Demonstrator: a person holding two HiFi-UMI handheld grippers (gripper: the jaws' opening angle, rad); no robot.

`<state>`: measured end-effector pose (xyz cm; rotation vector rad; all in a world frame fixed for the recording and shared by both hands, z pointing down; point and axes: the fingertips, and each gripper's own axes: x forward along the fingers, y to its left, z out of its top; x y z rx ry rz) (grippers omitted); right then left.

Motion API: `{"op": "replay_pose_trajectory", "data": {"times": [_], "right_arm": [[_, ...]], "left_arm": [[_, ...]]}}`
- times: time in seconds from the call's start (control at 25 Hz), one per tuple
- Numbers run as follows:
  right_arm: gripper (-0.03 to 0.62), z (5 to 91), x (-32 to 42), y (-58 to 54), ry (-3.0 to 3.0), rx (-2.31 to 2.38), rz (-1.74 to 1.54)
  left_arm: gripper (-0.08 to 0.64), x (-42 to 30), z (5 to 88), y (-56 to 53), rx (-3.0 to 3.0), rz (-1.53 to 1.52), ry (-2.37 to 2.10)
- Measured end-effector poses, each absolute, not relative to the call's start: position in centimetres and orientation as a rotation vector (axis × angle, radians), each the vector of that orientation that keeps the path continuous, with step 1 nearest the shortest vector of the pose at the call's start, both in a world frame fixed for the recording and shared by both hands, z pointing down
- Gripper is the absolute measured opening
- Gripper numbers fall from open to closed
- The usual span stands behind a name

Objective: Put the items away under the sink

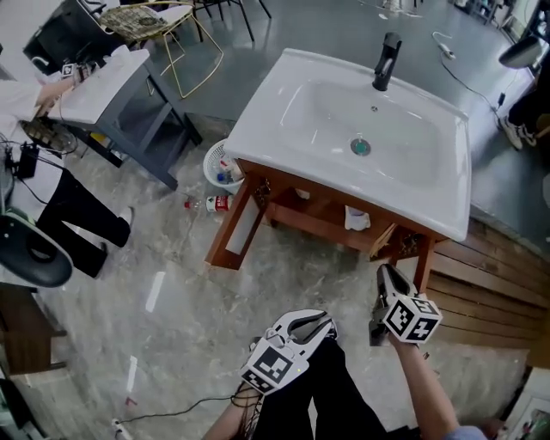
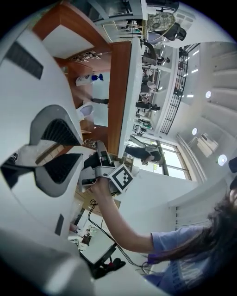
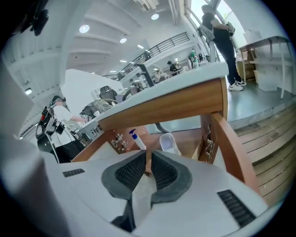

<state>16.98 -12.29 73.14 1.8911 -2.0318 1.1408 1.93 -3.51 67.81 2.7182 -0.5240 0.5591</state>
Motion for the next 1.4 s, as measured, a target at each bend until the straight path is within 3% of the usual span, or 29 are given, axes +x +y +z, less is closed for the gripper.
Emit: {"op": "replay_pose_trajectory", "data": {"times": [0.52, 1.4], "right_arm": [[0.046, 58.0, 13.4, -6.8, -2.182, 1.802, 0.895], [0.037, 48.2, 6.5, -0.5, -2.253, 1.793, 0.716]], "left_arm": [[0.057, 0.0, 57.4, -2.4, 2.749, 0.456, -0.659], [0.057, -4.0, 47.7, 2.1, 2.754, 0.274, -0.738]]}}
